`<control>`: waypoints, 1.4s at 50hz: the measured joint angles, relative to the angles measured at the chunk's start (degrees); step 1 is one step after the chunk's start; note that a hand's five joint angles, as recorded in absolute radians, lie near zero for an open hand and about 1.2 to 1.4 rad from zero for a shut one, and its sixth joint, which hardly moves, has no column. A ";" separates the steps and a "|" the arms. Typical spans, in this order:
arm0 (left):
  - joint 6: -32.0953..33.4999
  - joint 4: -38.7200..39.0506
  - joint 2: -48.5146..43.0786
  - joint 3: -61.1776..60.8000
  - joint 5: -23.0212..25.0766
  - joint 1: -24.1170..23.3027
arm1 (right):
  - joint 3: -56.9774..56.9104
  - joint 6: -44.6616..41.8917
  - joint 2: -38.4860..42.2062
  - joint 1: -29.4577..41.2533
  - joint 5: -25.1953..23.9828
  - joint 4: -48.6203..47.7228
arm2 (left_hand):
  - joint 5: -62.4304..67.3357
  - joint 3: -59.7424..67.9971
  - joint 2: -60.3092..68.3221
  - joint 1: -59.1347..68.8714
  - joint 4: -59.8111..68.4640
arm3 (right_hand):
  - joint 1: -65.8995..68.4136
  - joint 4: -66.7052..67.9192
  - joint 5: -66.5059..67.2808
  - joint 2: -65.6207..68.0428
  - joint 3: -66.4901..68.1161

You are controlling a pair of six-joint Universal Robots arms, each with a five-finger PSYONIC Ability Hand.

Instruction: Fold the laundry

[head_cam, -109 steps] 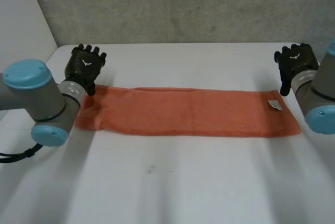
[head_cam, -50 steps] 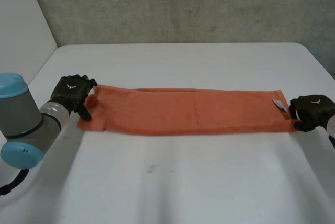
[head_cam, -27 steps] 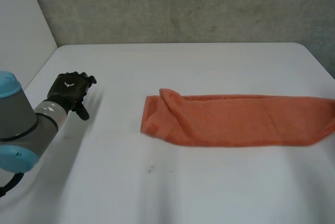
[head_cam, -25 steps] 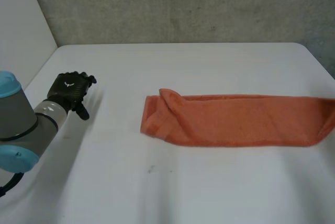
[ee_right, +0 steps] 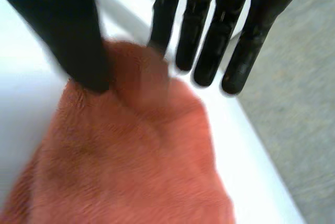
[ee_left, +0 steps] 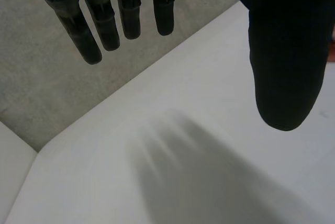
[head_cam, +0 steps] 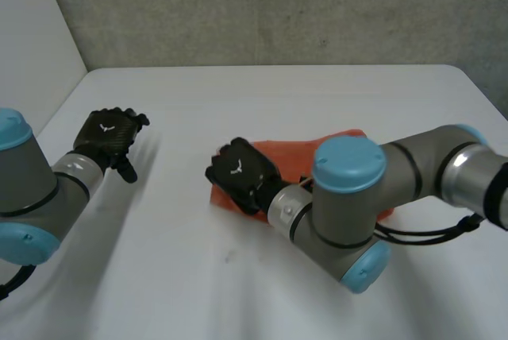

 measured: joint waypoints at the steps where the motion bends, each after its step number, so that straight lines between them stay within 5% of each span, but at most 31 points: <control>1: 0.00 -0.02 0.03 0.00 0.00 -0.08 | -0.12 -0.07 0.24 0.04 0.60 0.48 | -0.14 -0.16 -0.19 -0.05 -0.15 | 0.00 0.00 0.00 0.00 0.00; 2: 0.00 -0.04 0.11 0.00 0.01 -0.25 | -0.25 -0.13 0.40 0.04 1.43 1.09 | -0.23 -0.20 -0.28 -0.05 -0.16 | -13.27 -18.70 -18.94 -17.33 -17.36; 6: -0.10 0.03 1.01 0.74 0.15 -2.03 | 0.51 0.68 -3.24 -1.51 6.11 3.54 | -0.58 -0.20 -0.64 -0.06 -0.42 | -25.10 -34.46 -34.07 -32.85 -33.79; 16: -2.46 0.28 1.47 5.95 0.44 -9.94 | 10.45 14.55 -18.34 -12.37 8.83 4.64 | -0.90 -0.84 -1.00 -0.65 -0.76 | -25.32 -34.52 -34.25 -33.13 -34.22; 21: -5.73 0.18 -2.62 12.01 0.51 -16.67 | 19.54 24.03 -23.06 -20.44 6.46 4.73 | -0.91 -0.84 -1.00 -0.65 -0.76 | -25.32 -34.52 -34.25 -33.13 -34.22; 30: -6.61 -0.31 -10.65 20.05 0.18 -21.74 | 28.68 25.51 -23.26 -28.77 -0.07 4.04 | -0.91 -0.84 -1.00 -0.65 -0.76 | -25.26 -34.47 -34.22 -32.95 -33.98; 37: -5.81 -2.73 -14.33 21.28 -0.76 -22.01 | 31.22 21.92 -19.09 -32.51 -2.53 2.09 | -0.70 -0.80 -0.93 -0.65 -0.68 | -4.26 -10.40 -11.31 -7.16 -8.19; 38: -5.56 -3.78 -14.45 20.66 -1.24 -21.94 | 30.97 20.16 -17.52 -33.46 -2.39 1.57 | -0.71 -0.80 -0.93 -0.65 -0.68 | 13.66 12.12 10.71 14.66 13.15; 39: -5.42 -4.37 -14.43 20.22 -1.55 -21.89 | 30.85 19.64 -17.17 -33.72 -2.32 1.46 | -0.70 -0.80 -0.93 -0.65 -0.68 | 15.35 15.09 13.79 17.86 16.14; 47: -4.61 -8.03 -10.85 13.40 -4.74 -21.52 | 28.07 10.71 -15.96 -35.72 0.54 1.11 | -0.74 -0.83 -0.99 -0.64 -0.76 | 17.25 20.38 18.05 20.79 21.33; 56: -5.36 -8.25 -1.15 6.47 -6.04 -20.43 | 17.20 3.45 -18.32 -23.89 6.29 2.99 | -0.78 -0.83 -0.99 -0.65 -0.76 | 17.84 20.41 18.59 21.13 21.33; 61: -6.19 -7.99 4.17 4.59 -6.51 -18.67 | 7.06 2.45 -14.04 -8.84 8.98 6.28 | -0.78 -0.83 -0.99 -0.65 -0.76 | 17.84 20.41 18.69 21.12 21.33; 70: -8.67 -7.86 7.42 3.32 -7.84 -15.37 | 4.62 -1.32 -4.29 6.42 5.73 7.48 | -1.06 -0.84 -1.03 -0.65 -0.85 | 17.84 20.41 18.71 21.12 21.33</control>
